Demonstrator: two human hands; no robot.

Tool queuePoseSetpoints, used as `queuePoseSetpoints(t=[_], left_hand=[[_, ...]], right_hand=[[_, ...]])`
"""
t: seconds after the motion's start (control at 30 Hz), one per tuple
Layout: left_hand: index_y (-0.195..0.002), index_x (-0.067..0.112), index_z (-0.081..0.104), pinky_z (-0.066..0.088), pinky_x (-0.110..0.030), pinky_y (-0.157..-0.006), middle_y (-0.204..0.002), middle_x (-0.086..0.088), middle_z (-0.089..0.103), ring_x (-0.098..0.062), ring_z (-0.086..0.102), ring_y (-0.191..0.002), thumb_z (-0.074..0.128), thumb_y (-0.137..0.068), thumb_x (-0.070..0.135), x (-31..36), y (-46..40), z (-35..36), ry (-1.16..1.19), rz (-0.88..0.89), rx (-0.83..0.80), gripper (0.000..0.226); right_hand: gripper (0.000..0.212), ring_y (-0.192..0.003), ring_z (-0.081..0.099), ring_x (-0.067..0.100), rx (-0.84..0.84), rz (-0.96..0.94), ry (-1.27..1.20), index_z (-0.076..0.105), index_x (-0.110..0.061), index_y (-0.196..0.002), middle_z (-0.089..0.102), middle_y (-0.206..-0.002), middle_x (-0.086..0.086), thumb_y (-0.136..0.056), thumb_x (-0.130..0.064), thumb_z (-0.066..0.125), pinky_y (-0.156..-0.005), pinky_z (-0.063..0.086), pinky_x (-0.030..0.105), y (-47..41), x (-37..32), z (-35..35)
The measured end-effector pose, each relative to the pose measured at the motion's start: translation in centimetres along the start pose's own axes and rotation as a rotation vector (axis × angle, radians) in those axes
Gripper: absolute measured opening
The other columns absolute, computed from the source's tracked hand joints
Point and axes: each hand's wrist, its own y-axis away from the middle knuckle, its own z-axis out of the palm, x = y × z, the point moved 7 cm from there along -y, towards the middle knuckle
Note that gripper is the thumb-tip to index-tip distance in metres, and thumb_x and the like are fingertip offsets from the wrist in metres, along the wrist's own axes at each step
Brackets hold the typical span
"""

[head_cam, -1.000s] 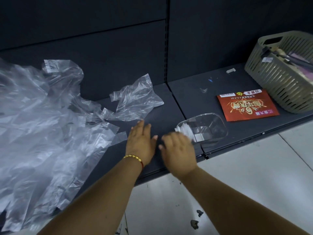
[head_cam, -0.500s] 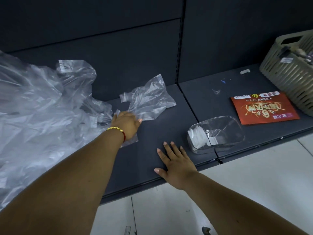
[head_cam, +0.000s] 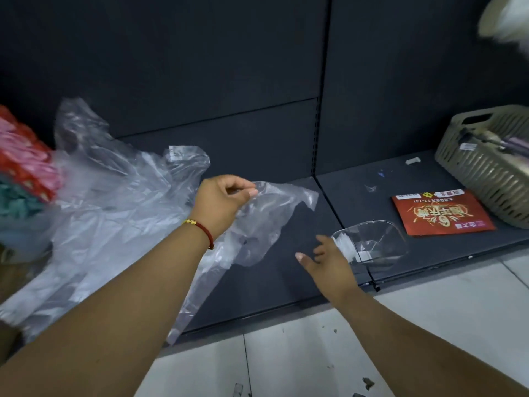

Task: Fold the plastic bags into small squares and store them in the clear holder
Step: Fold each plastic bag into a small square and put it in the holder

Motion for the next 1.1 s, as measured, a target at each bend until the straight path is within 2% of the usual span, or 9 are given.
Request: queuePoseSetpoints(t=[0.17, 0.33, 0.43, 0.53, 0.6, 0.73, 0.83, 0.97, 1.1], left_hand=[[-0.08, 0.019, 0.073, 0.048, -0.012, -0.064, -0.075, 0.012, 0.073, 0.002, 0.065, -0.071, 0.071, -0.087, 0.012, 3.3, 3.3, -3.4, 0.168, -0.029, -0.027, 0.01], [-0.082, 0.012, 0.072, 0.049, -0.012, -0.069, -0.072, 0.009, 0.072, -0.001, 0.064, -0.071, 0.064, -0.091, 0.006, 6.9, 6.9, -6.0, 0.303, -0.014, -0.066, 0.013], [-0.084, 0.013, 0.073, 0.05, -0.011, -0.071, -0.075, 0.006, 0.074, -0.001, 0.067, -0.075, 0.054, -0.098, 0.019, 8.4, 9.2, -7.1, 0.323, -0.058, -0.08, 0.024], [-0.081, 0.013, 0.074, 0.053, -0.012, -0.074, -0.081, 0.002, 0.076, -0.005, 0.07, -0.08, 0.041, -0.102, 0.036, 9.2, 11.1, -8.1, 0.357, -0.131, -0.079, 0.045], [-0.083, 0.008, 0.073, 0.054, -0.015, -0.075, -0.084, -0.002, 0.076, -0.007, 0.071, -0.081, 0.036, -0.103, 0.039, 9.5, 12.0, -8.8, 0.402, -0.164, -0.077, 0.052], [-0.092, 0.006, 0.073, 0.053, -0.014, -0.08, -0.09, 0.0, 0.076, -0.004, 0.071, -0.085, 0.033, -0.104, 0.041, 9.6, 13.9, -10.4, 0.376, -0.199, -0.064, 0.055], [-0.104, 0.014, 0.073, 0.053, -0.03, -0.087, -0.099, 0.002, 0.075, -0.004, 0.07, -0.088, 0.028, -0.101, 0.052, 8.9, 15.3, -11.5, 0.35, -0.266, -0.111, 0.059], [-0.121, 0.024, 0.066, 0.059, -0.045, -0.08, -0.116, -0.004, 0.063, -0.026, 0.068, -0.1, 0.056, -0.086, 0.062, 8.4, 17.2, -12.7, 0.469, -0.307, -0.155, 0.053], [-0.121, 0.016, 0.061, 0.058, -0.029, -0.067, -0.106, -0.012, 0.069, -0.024, 0.073, -0.086, 0.079, -0.081, 0.02, 7.9, 17.7, -12.9, 0.344, -0.243, -0.125, 0.044]], right_hand=[[0.087, -0.112, 0.047, 0.01, 0.311, -0.325, -0.05, 0.035, -0.022, -0.145, 0.037, -0.125, -0.008, -0.074, -0.028, 0.084, -0.094, 0.043, 0.027, 2.8, -6.8, -6.1], [0.073, -0.125, 0.045, 0.016, 0.16, -0.553, 0.1, 0.047, -0.027, -0.139, 0.04, -0.125, -0.014, -0.075, -0.028, 0.083, -0.106, 0.04, 0.035, 5.5, -11.2, -7.0], [0.057, -0.122, 0.045, 0.008, 0.053, -0.626, 0.143, 0.054, -0.029, -0.133, 0.046, -0.124, -0.018, -0.081, -0.029, 0.078, -0.104, 0.038, 0.025, 7.6, -13.3, -6.1], [0.025, -0.108, 0.048, 0.005, 0.003, -0.707, 0.146, 0.07, -0.019, -0.112, 0.056, -0.113, -0.011, -0.087, -0.022, 0.072, -0.093, 0.035, 0.008, 9.6, -15.6, -5.3], [0.009, -0.095, 0.053, 0.007, -0.013, -0.723, 0.163, 0.074, -0.011, -0.093, 0.062, -0.099, -0.007, -0.09, -0.019, 0.069, -0.084, 0.041, 0.014, 10.4, -16.5, -5.0], [0.02, -0.067, 0.055, -0.004, -0.081, -0.626, 0.185, 0.065, -0.018, -0.072, 0.061, -0.076, -0.011, -0.091, -0.024, 0.067, -0.063, 0.04, 0.013, 11.7, -17.6, -6.0], [0.023, -0.056, 0.055, -0.007, -0.122, -0.588, 0.211, 0.063, -0.022, -0.069, 0.06, -0.066, -0.012, -0.092, -0.023, 0.066, -0.048, 0.039, 0.008, 12.8, -18.2, -7.2], [0.02, -0.069, 0.06, 0.005, -0.055, -0.571, 0.246, 0.07, -0.014, -0.08, 0.066, -0.074, -0.008, -0.092, -0.029, 0.066, -0.056, 0.042, 0.016, 13.4, -18.9, -8.7], [0.019, -0.068, 0.057, 0.0, -0.034, -0.543, 0.253, 0.069, -0.016, -0.079, 0.064, -0.073, -0.011, -0.091, -0.03, 0.067, -0.059, 0.041, 0.018, 13.8, -19.2, -9.2]])
